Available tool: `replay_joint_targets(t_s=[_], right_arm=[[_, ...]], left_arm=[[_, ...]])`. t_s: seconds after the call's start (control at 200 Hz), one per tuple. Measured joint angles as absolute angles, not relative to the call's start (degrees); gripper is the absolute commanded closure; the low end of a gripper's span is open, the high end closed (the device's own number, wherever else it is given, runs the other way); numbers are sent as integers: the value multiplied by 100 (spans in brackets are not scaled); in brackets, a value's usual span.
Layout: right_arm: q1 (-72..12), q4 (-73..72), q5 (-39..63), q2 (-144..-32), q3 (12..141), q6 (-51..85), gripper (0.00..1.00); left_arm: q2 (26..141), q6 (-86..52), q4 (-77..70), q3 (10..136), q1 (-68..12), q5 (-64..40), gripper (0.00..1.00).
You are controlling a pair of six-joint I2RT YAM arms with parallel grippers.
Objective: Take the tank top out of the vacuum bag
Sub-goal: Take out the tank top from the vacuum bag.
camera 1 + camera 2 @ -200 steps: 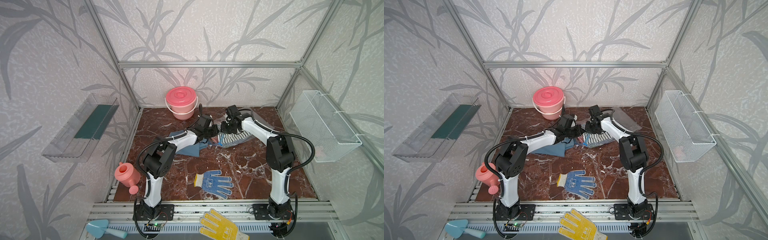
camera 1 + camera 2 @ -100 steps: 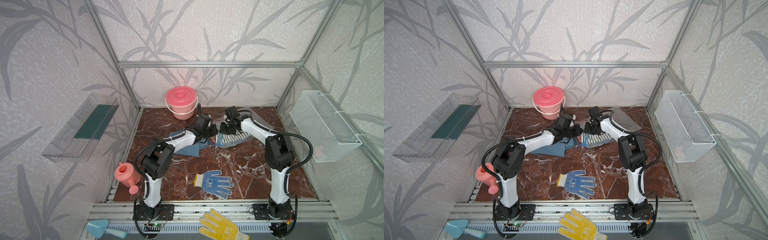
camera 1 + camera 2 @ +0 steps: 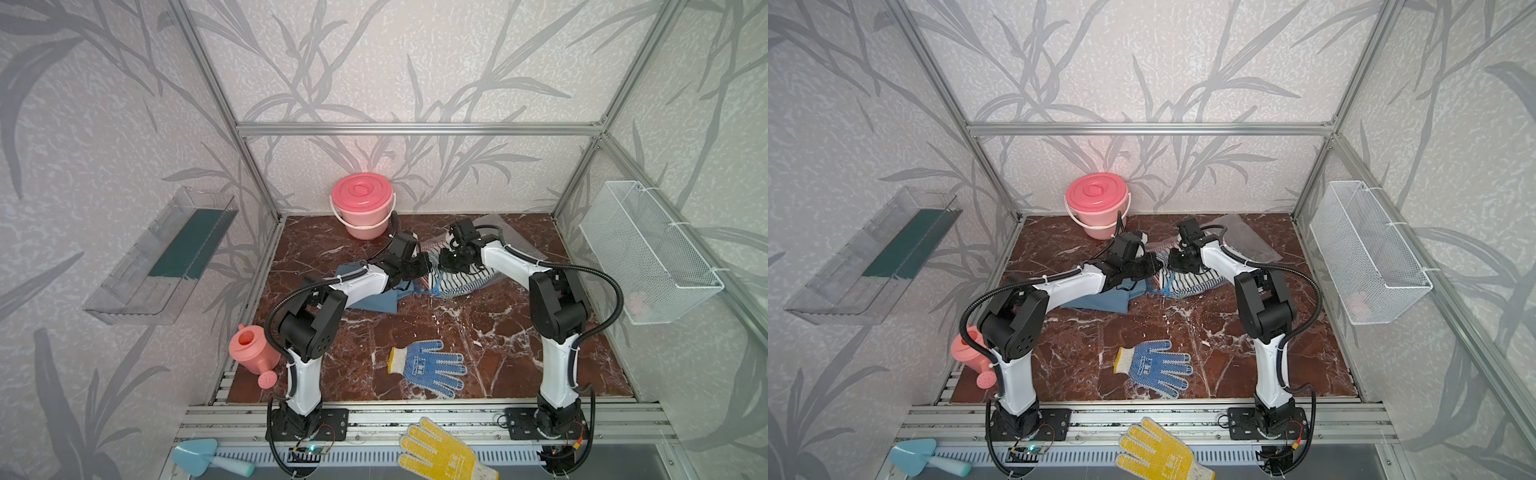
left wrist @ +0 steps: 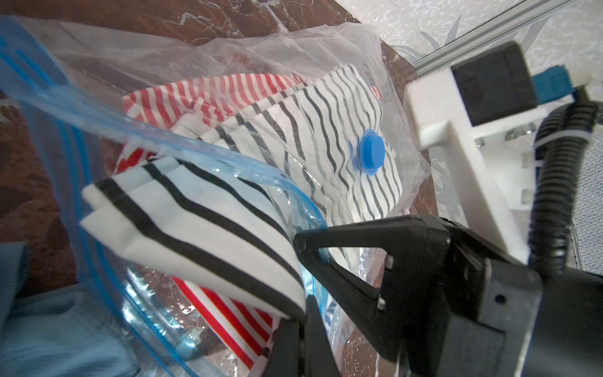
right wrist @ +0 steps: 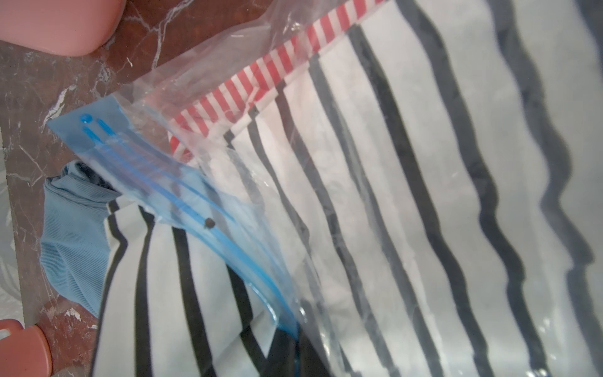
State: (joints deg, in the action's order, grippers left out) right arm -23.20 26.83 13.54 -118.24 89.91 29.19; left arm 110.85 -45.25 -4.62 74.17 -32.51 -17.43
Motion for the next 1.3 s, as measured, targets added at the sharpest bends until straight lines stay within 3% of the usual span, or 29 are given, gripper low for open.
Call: replay_joint_targets(t_s=[1.3], right_arm=[[-2263, 2648, 1186, -11804, 8921, 3024, 100]], left_arm=[[10787, -4670, -318, 7308, -3251, -1767, 100]])
